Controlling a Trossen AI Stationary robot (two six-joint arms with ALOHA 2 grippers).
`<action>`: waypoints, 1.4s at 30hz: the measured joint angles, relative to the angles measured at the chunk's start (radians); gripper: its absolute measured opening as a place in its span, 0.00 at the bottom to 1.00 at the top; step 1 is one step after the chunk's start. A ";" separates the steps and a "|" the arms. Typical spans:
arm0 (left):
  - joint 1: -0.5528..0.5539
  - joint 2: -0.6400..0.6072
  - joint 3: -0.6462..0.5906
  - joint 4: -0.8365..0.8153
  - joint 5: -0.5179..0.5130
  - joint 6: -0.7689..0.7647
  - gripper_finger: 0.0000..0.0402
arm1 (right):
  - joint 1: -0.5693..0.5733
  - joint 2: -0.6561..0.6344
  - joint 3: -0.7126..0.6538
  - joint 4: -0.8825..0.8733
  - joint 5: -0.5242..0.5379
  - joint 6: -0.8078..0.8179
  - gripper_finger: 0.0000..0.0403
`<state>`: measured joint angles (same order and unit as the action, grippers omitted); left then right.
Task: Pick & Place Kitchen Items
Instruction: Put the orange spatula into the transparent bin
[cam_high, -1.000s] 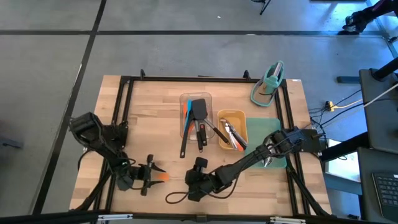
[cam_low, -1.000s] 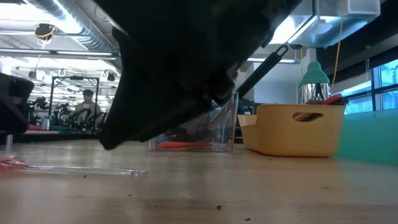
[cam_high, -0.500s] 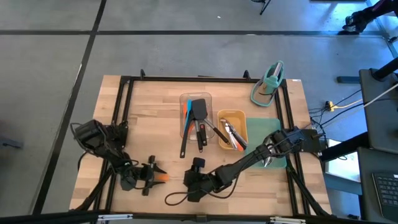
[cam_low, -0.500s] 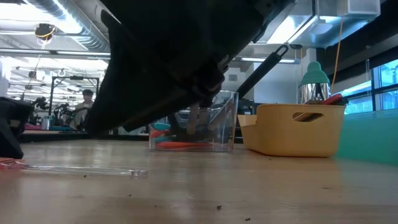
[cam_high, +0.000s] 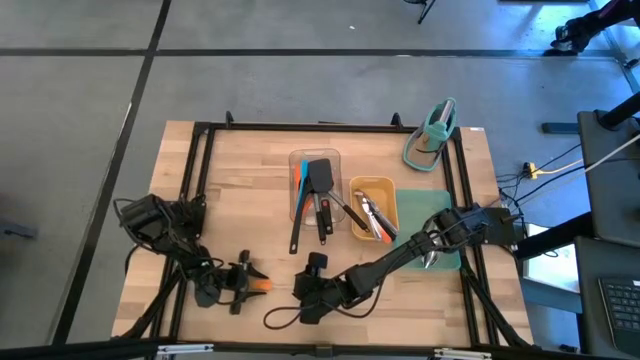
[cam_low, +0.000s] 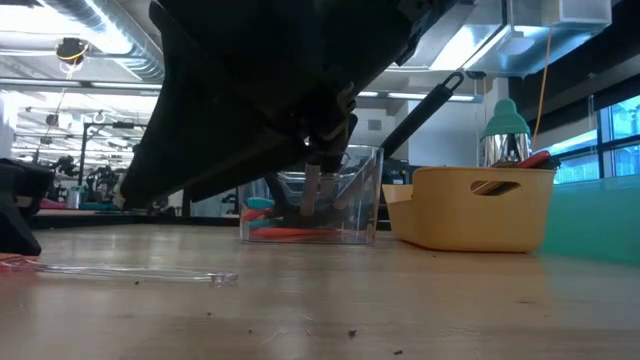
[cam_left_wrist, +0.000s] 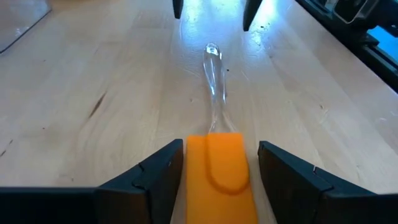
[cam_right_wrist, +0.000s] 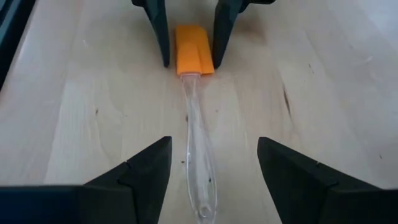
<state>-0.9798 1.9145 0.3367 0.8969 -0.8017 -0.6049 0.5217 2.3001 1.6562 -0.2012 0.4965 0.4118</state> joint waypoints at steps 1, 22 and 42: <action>0.000 -0.001 0.006 -0.021 -0.003 -0.006 0.50 | 0.000 0.000 0.000 0.000 0.000 0.000 0.60; -0.004 0.000 0.057 -0.134 -0.037 -0.022 0.35 | -0.002 0.016 0.001 0.015 -0.037 0.026 0.60; 0.002 -0.010 0.056 -0.108 -0.022 0.032 0.35 | -0.023 0.074 0.002 0.056 -0.105 0.036 0.60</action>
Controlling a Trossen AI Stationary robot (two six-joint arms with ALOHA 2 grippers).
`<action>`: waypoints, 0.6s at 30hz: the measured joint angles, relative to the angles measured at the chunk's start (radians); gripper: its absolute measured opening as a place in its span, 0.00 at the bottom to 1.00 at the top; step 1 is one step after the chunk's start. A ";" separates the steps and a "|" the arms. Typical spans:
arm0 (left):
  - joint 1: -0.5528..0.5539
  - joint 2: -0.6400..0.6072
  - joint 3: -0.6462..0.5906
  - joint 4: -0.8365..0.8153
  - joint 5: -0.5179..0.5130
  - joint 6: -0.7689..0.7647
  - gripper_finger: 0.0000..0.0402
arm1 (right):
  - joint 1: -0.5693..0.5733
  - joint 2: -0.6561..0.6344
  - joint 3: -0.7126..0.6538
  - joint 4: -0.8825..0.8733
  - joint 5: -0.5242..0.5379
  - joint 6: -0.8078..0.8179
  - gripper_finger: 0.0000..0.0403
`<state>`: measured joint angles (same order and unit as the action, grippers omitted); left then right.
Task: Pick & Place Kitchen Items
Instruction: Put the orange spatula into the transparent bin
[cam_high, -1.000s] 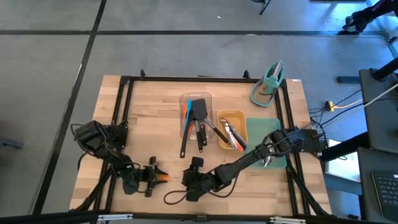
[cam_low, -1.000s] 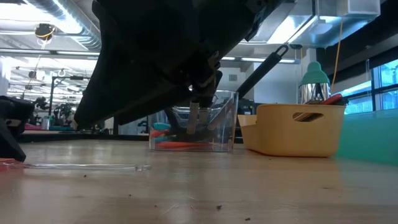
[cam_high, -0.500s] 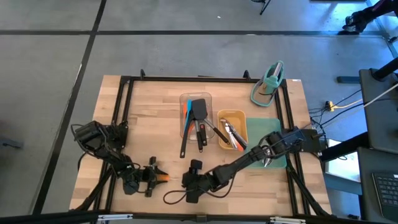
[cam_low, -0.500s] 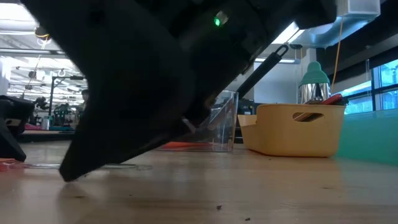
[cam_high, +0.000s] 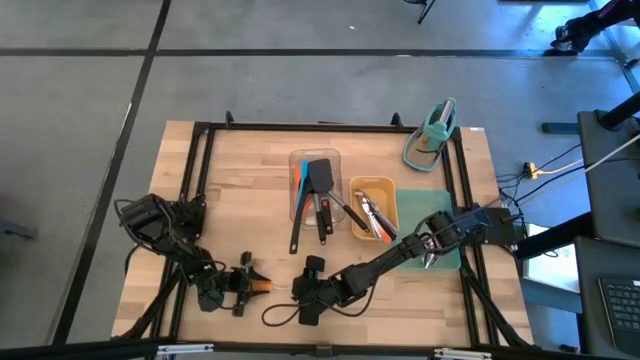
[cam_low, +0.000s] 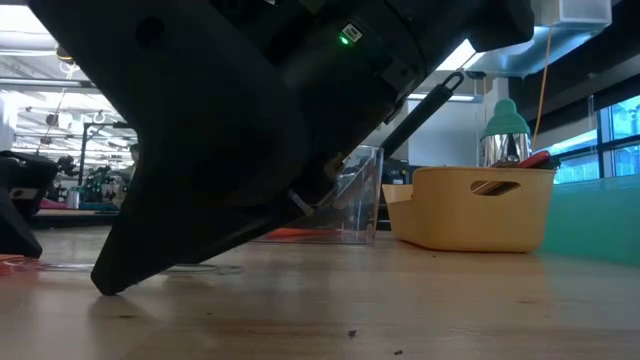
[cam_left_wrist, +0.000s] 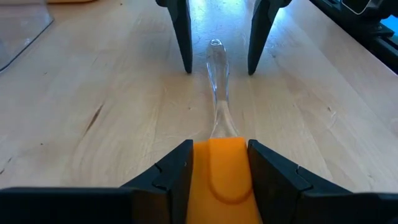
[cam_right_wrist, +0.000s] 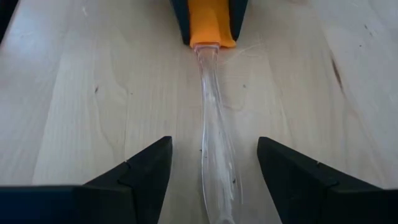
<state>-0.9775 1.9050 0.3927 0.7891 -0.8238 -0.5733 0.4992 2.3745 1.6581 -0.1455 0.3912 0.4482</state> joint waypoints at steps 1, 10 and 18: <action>0.000 -0.007 0.000 -0.001 0.000 0.007 0.35 | 0.000 0.000 0.000 0.000 0.000 0.000 0.60; 0.000 -0.053 -0.002 -0.018 0.010 0.063 0.35 | -0.001 0.001 0.000 0.001 0.000 0.000 0.60; 0.025 -0.054 -0.002 -0.009 0.009 0.072 0.35 | -0.001 0.002 0.000 0.002 -0.003 0.000 0.60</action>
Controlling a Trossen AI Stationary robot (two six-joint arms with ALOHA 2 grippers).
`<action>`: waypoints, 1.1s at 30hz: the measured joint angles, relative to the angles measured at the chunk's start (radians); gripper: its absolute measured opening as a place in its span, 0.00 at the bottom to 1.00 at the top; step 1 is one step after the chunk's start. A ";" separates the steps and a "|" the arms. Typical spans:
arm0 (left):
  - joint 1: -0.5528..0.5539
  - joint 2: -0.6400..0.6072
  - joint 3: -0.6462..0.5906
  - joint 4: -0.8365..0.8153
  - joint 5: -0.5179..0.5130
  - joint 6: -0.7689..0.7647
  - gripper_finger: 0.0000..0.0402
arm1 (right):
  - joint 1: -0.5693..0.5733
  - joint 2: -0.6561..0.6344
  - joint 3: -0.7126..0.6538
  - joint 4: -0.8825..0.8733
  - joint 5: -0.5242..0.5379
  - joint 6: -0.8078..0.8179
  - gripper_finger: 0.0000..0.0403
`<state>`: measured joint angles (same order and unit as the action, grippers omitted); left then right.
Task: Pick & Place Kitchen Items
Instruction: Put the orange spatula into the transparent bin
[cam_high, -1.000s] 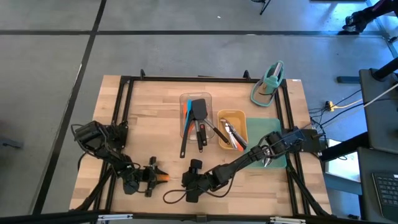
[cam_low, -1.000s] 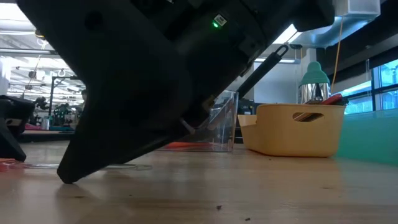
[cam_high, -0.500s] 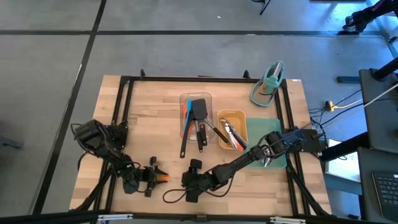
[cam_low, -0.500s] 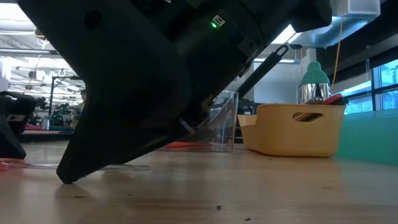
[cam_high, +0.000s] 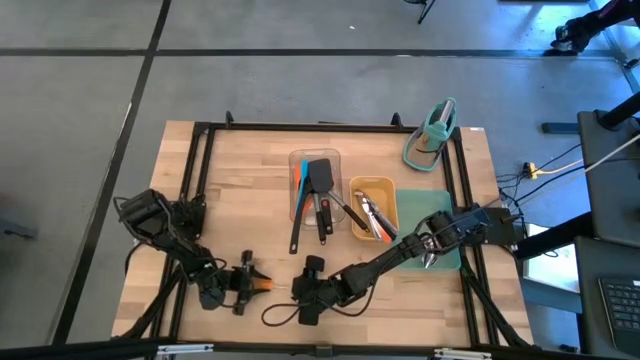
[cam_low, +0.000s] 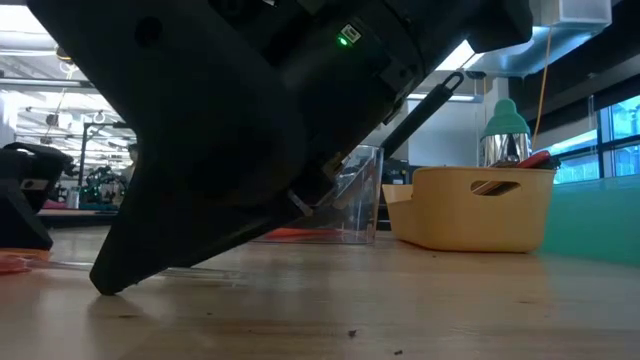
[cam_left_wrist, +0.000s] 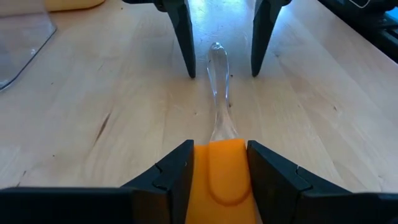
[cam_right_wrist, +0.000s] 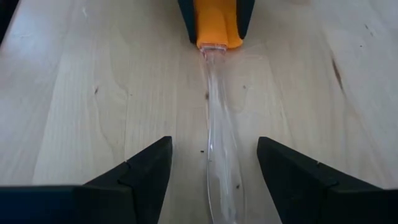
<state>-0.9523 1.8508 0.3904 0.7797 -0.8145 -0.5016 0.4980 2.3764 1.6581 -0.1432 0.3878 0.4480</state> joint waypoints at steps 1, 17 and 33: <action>0.003 0.000 0.000 0.001 0.002 0.001 0.35 | 0.000 0.000 0.000 0.000 0.000 0.001 0.60; 0.005 -0.003 0.035 0.009 0.003 0.063 0.35 | -0.002 0.000 0.000 -0.003 -0.019 0.016 0.60; 0.006 -0.005 0.035 0.010 -0.020 0.068 0.35 | -0.003 -0.003 0.003 -0.066 -0.055 0.108 0.04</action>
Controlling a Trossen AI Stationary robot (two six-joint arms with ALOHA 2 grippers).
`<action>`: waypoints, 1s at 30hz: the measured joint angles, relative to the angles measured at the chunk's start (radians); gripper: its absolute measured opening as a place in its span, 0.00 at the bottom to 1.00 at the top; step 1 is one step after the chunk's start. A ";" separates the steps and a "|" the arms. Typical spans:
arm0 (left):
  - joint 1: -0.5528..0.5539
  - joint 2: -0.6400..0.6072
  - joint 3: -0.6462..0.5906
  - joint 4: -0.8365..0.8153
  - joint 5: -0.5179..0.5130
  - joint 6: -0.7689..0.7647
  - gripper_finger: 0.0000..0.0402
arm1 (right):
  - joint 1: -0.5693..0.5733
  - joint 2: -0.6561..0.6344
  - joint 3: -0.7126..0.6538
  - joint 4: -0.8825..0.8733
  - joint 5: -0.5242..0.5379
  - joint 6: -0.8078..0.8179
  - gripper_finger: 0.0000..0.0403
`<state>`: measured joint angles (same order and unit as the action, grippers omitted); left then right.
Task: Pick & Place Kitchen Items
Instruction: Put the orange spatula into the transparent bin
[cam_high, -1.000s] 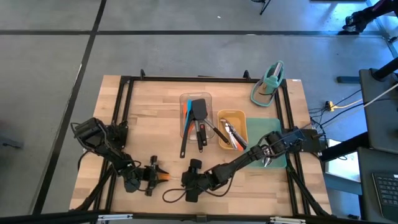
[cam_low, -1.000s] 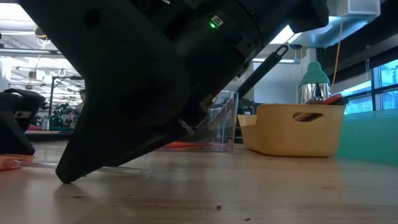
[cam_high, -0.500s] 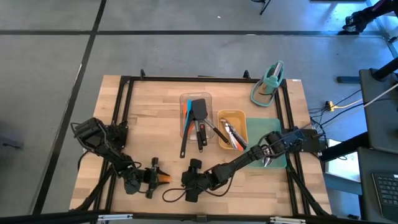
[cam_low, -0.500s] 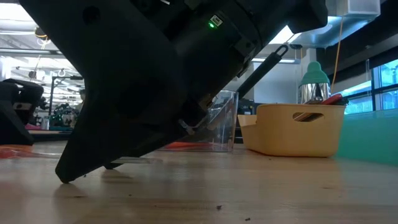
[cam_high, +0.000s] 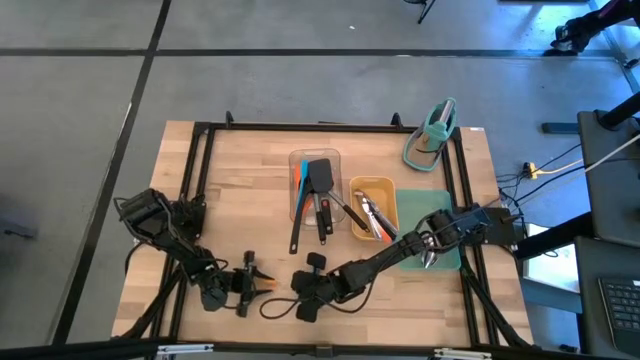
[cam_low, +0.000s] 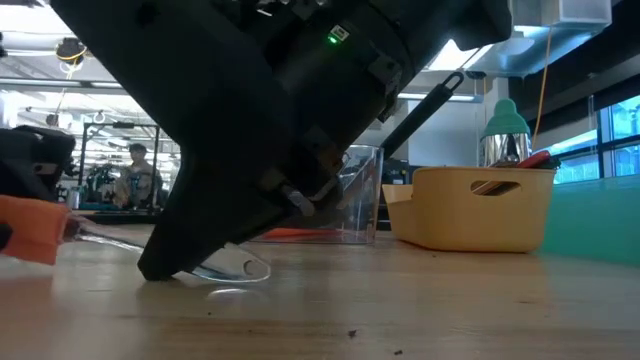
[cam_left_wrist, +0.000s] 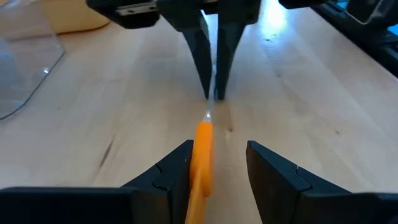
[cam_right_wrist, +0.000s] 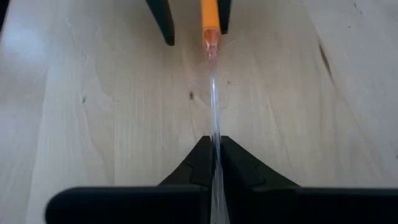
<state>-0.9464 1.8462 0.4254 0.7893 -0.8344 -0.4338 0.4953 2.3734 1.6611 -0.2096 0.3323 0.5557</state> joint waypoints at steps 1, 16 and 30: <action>0.001 0.000 0.000 0.001 0.000 0.000 0.35 | 0.000 0.000 0.000 0.000 -0.003 0.012 0.04; -0.029 -0.073 0.001 0.005 -0.063 0.062 0.35 | 0.007 -0.004 -0.005 0.034 0.000 0.017 0.04; -0.192 -0.357 0.001 -0.003 -0.239 0.227 0.35 | 0.073 -0.015 0.256 -0.279 0.083 0.129 0.04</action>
<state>-1.1384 1.4887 0.4262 0.7866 -1.0737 -0.2066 0.5687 2.3587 1.9171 -0.4891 0.4152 0.6843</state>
